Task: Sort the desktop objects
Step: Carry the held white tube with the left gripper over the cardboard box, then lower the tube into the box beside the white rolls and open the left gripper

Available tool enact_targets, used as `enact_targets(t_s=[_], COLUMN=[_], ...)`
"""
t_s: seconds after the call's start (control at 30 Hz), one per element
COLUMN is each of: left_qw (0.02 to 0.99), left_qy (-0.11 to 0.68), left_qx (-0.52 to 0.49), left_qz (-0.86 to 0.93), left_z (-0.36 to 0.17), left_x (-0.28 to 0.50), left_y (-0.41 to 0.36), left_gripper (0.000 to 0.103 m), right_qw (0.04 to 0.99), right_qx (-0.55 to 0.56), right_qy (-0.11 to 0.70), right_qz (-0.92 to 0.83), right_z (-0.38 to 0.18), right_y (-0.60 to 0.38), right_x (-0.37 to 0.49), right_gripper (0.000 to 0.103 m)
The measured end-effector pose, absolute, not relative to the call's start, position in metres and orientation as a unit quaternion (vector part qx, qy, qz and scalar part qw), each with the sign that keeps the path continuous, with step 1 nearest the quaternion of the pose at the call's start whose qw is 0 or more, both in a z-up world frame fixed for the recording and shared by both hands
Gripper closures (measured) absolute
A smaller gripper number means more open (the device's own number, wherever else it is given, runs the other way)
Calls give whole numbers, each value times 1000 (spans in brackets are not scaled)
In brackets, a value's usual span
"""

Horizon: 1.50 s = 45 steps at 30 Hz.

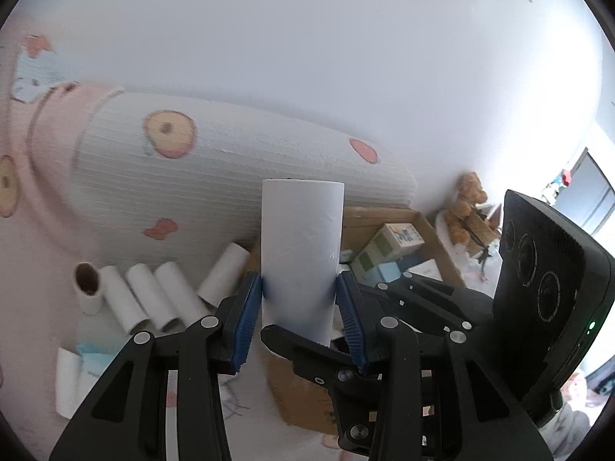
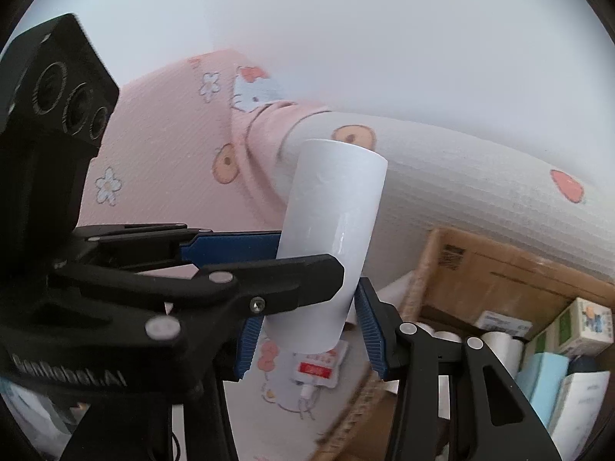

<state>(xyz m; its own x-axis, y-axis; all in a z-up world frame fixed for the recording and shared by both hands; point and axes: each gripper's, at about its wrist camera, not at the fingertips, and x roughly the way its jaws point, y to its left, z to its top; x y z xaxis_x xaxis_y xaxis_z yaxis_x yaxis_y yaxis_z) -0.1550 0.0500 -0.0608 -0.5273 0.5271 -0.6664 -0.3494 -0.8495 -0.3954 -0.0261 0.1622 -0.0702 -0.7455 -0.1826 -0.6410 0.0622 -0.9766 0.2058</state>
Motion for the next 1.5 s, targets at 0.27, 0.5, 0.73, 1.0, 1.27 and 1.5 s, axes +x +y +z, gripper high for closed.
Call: enact_targets(t_s=[0.27,0.5,0.73,1.0,1.27,1.5], left_qw=[282,283,276,243,212,200], left_qy=[-101,-63,-33,-37,-26,-80], left_qx=[-461,-487,-517,-569,-598,-632], left_qz=[835,824,810,785,772,744], left_z=[-79,-80,-94,-126,-148,-166], left_x=[-178,-192,-211,-232,-248,-266], left_y=[91,137,170,186,203,201], left_gripper=[59,59,59,60,60,60], right_qw=[44,27,13,11,6,-3], right_qx=[387,408,421,446,478,496], right_qy=[-103,-134,-146,-127,-160,-196], right_qz=[-915,-903,-895,-886,-864,-846], right_z=[-81,-92,-99,-115,-139,-153], right_y=[208,247,278,288,314,336], right_x=[-15,-8,-4,-9,-28,-36], right_gripper=[59,59,59,61,63,63])
